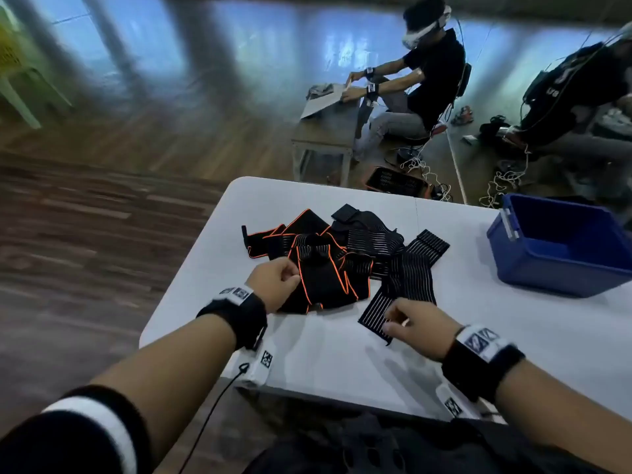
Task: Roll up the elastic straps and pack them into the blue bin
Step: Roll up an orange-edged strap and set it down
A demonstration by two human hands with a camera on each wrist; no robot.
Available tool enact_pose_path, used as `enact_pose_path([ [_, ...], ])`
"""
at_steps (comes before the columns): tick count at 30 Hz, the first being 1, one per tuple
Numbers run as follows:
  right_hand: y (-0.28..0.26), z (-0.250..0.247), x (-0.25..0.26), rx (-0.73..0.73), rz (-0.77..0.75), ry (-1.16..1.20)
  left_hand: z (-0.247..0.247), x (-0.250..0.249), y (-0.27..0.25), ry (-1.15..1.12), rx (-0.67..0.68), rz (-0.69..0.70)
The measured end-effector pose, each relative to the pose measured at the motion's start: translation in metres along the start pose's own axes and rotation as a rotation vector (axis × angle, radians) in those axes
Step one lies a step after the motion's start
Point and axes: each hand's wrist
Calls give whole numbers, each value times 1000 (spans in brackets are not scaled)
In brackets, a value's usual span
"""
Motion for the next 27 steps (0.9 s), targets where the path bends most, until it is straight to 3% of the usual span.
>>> enact_pose_path([
  [8,43,-15,26,-169,209,399,24,-13,54,241,74,31],
  [12,42,-10,30,-202,237,355,28,-14,68,329,91,41],
  [17,42,-12,33,-195,253,208,5,-31,83,134,-77,139],
  [21,61,-16,38,-296,259,191,-43,-61,91,1,-230,244],
  [24,82,-18,41,-324,238,146,-73,-78,90,-131,-278,273],
  [27,98,-14,47,-259,198,-65,-93,-84,84,-237,-271,332],
])
Point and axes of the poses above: each hand's wrist, its own y-axis towards the middle knuckle, its own z-axis out of the palm, x = y × z, and after that the axes turned 7 degrees about z, right-handed
